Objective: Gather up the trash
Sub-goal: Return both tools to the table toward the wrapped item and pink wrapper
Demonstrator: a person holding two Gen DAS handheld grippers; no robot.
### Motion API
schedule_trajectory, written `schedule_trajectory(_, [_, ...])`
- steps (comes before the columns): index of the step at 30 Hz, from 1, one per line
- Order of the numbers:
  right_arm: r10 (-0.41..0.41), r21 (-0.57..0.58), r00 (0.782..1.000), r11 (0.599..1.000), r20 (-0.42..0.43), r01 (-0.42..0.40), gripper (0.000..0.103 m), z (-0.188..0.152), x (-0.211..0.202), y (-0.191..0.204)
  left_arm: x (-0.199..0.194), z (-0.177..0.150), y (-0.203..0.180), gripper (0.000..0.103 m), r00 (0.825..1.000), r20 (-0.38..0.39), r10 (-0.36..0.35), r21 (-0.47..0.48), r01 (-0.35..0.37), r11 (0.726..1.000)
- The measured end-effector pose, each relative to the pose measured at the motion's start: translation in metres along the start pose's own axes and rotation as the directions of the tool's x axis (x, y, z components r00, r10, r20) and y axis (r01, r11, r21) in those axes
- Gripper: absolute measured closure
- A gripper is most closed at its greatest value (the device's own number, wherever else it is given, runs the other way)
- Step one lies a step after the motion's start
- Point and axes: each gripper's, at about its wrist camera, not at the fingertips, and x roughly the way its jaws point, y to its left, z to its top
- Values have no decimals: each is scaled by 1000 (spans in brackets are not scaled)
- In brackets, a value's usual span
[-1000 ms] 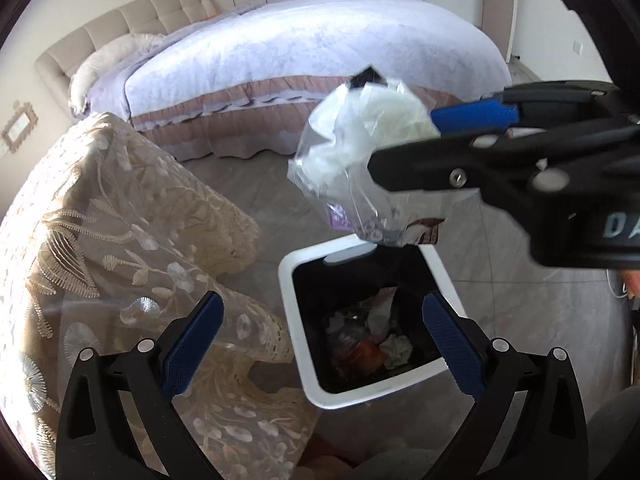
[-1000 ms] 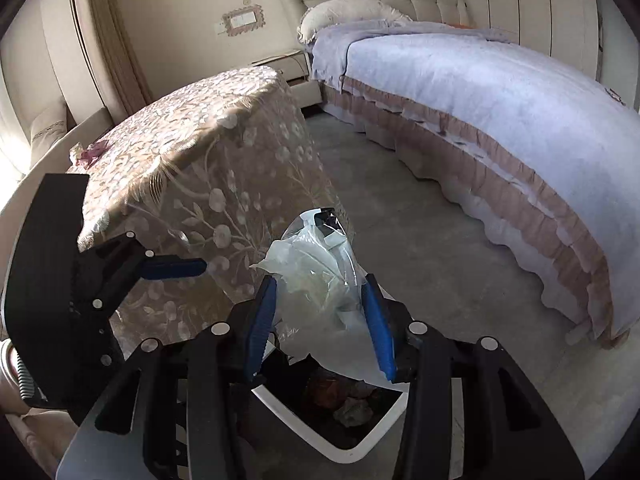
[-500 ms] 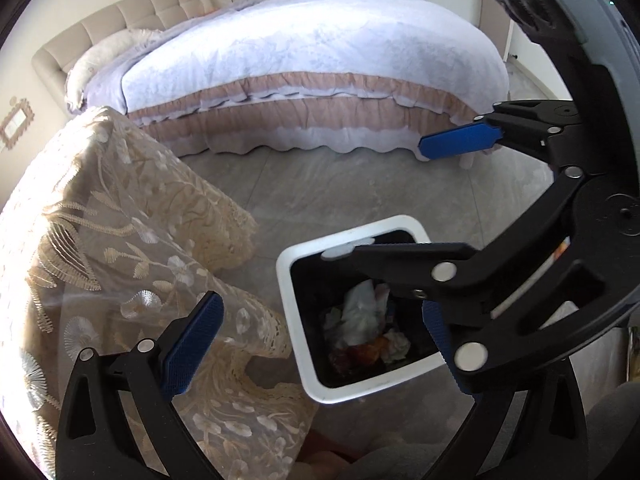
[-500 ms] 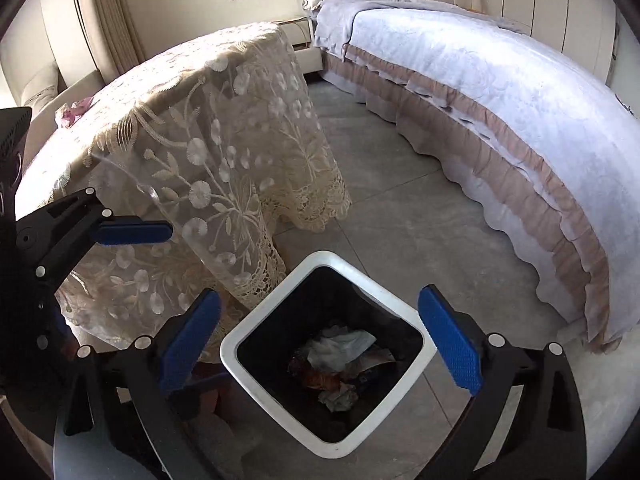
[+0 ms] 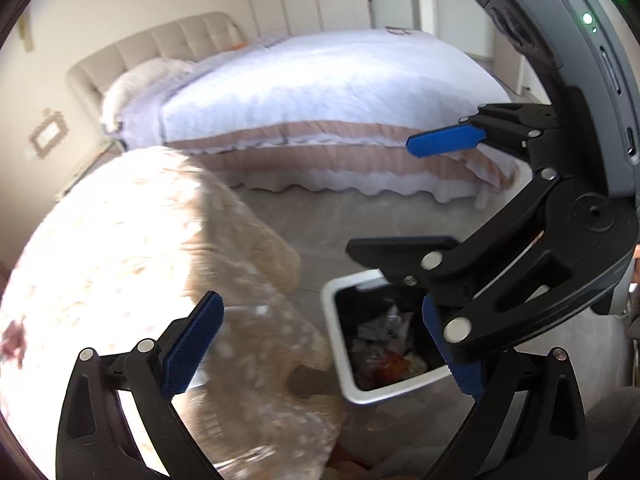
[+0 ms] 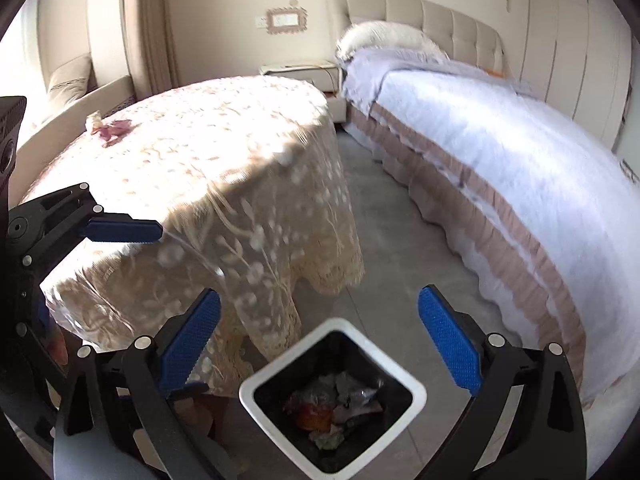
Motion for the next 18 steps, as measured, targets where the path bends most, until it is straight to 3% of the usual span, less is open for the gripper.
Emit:
schedule_trajectory(8, [97,-122,990,989,107,-84,5,48,-12,49,-44,-11,49,5,988,67,136,-88,-130,988])
schedule_trajectory(18, [260,-164,952,958,163,-233,5,108,3,126,-89,-45,124,5,945,41,326,-173,-314,933])
